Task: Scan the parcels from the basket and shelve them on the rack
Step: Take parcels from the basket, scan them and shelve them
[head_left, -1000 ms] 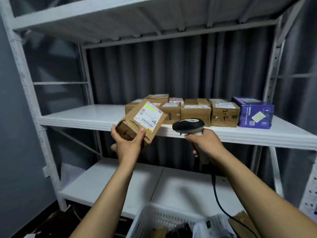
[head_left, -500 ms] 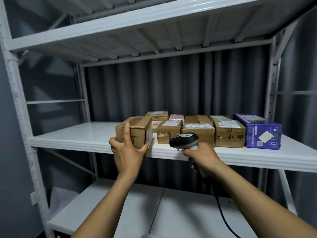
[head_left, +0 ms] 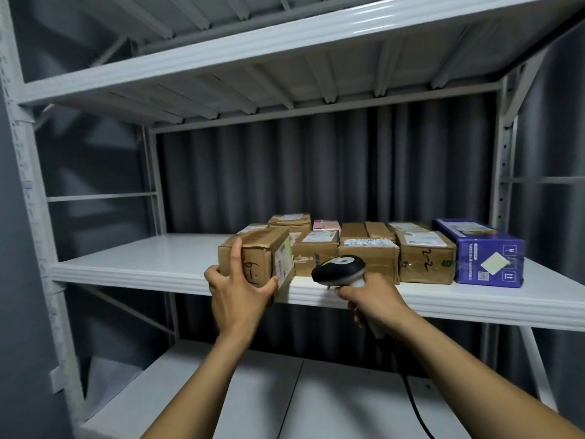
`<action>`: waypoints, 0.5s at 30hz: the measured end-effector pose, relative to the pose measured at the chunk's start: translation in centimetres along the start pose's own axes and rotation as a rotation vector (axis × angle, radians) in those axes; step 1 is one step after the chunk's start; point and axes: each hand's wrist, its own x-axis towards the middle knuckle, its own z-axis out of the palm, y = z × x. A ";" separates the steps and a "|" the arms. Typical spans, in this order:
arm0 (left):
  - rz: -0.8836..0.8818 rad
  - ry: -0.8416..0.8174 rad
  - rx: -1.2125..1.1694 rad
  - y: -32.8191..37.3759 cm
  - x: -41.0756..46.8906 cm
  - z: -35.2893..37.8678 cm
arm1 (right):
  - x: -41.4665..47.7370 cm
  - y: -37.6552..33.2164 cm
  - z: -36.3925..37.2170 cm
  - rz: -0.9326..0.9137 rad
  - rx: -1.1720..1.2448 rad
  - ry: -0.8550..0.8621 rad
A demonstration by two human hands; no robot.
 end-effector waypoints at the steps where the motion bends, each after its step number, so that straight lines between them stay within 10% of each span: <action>1: -0.064 0.008 -0.043 -0.1 0.1 0.0 | 0.1 0.1 -0.1 0.000 -0.001 -0.001; 11: -0.692 -0.067 -0.881 0.7 3.2 1.2 | 0.8 0.0 -0.5 -0.008 -0.006 0.008; 15: -0.780 -0.116 -0.874 1.7 4.5 1.6 | 0.8 0.1 -0.5 -0.014 -0.050 0.000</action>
